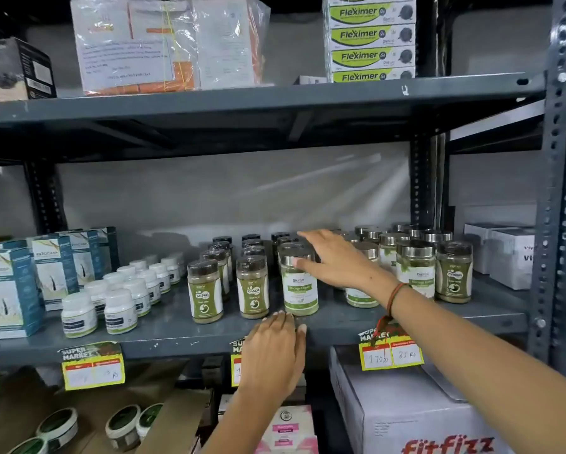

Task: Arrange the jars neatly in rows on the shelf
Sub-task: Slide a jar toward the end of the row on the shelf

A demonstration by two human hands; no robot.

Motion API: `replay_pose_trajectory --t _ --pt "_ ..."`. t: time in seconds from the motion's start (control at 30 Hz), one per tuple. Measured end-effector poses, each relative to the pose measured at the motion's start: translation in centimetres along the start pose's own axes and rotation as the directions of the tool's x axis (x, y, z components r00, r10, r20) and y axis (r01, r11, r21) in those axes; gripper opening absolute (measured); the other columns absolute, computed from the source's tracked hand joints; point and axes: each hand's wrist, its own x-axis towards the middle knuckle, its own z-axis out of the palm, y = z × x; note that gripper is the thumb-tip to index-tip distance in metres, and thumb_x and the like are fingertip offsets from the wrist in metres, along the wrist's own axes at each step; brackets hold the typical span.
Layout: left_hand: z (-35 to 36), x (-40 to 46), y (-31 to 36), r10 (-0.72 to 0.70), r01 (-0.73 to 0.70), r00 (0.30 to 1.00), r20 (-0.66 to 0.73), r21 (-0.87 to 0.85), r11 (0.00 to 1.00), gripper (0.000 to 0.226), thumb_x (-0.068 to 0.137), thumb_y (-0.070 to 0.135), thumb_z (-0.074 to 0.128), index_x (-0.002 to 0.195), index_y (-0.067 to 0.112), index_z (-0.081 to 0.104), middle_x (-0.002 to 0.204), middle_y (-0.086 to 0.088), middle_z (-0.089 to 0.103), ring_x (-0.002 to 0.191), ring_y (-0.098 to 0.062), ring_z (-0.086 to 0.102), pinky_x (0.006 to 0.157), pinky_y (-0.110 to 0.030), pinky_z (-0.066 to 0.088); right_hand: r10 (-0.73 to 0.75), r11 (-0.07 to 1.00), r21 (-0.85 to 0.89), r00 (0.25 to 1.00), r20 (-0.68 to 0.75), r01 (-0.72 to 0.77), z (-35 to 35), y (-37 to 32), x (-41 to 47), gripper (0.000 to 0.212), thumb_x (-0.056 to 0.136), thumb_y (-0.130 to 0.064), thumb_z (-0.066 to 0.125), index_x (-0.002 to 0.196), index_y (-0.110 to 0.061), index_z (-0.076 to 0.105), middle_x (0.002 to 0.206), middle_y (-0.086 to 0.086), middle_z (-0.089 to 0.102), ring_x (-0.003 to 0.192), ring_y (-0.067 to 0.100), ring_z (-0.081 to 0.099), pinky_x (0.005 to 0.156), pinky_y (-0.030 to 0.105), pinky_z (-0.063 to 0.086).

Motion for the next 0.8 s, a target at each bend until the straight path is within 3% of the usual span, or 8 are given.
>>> replay_pose_trajectory --t 0.2,0.53,0.67,0.8 --pt "1.8 0.4 0.1 -0.006 0.009 0.997 -0.081 0.039 0.999 0.050 0.094 0.045 0.036 0.109 0.011 0.069 0.111 -0.006 0.070 0.104 -0.018 0.064 0.090 -0.035 0.050 0.038 0.998 -0.047 0.994 0.106 -0.033 1.6 0.4 1.9 0.074 0.087 -0.067 0.047 0.144 -0.019 0.043 0.139 0.010 0.053 0.126 0.028 0.052 0.101 0.043 0.044" --pt "1.9 0.4 0.3 -0.008 0.013 0.993 -0.118 0.039 0.999 0.053 0.096 0.044 0.033 0.115 0.007 0.066 0.115 -0.010 0.068 0.108 -0.021 0.061 0.096 -0.036 0.046 0.072 0.997 0.039 0.997 -0.007 -0.071 1.7 0.5 1.8 0.066 0.078 -0.066 0.060 0.126 -0.021 0.059 0.117 0.002 0.066 0.107 0.021 0.061 0.086 0.036 0.049" --pt "1.8 0.2 0.3 -0.030 0.033 0.993 -0.113 0.025 0.999 0.055 0.096 0.045 0.030 0.117 0.007 0.064 0.118 -0.009 0.067 0.112 -0.021 0.059 0.099 -0.036 0.043 0.099 0.994 0.055 0.993 -0.067 -0.096 0.7 0.6 0.0 0.071 0.075 -0.068 0.059 0.132 -0.026 0.055 0.124 -0.002 0.064 0.116 0.019 0.057 0.095 0.038 0.047" --pt "1.7 0.1 0.3 -0.029 0.030 0.993 -0.114 0.012 0.999 0.056 0.096 0.045 0.027 0.119 0.008 0.062 0.121 -0.008 0.065 0.114 -0.020 0.057 0.100 -0.035 0.041 0.131 0.986 0.121 0.981 -0.144 -0.114 -1.4 0.9 -2.8 0.069 0.077 -0.066 0.062 0.133 -0.026 0.056 0.131 -0.004 0.062 0.117 0.016 0.058 0.096 0.032 0.047"
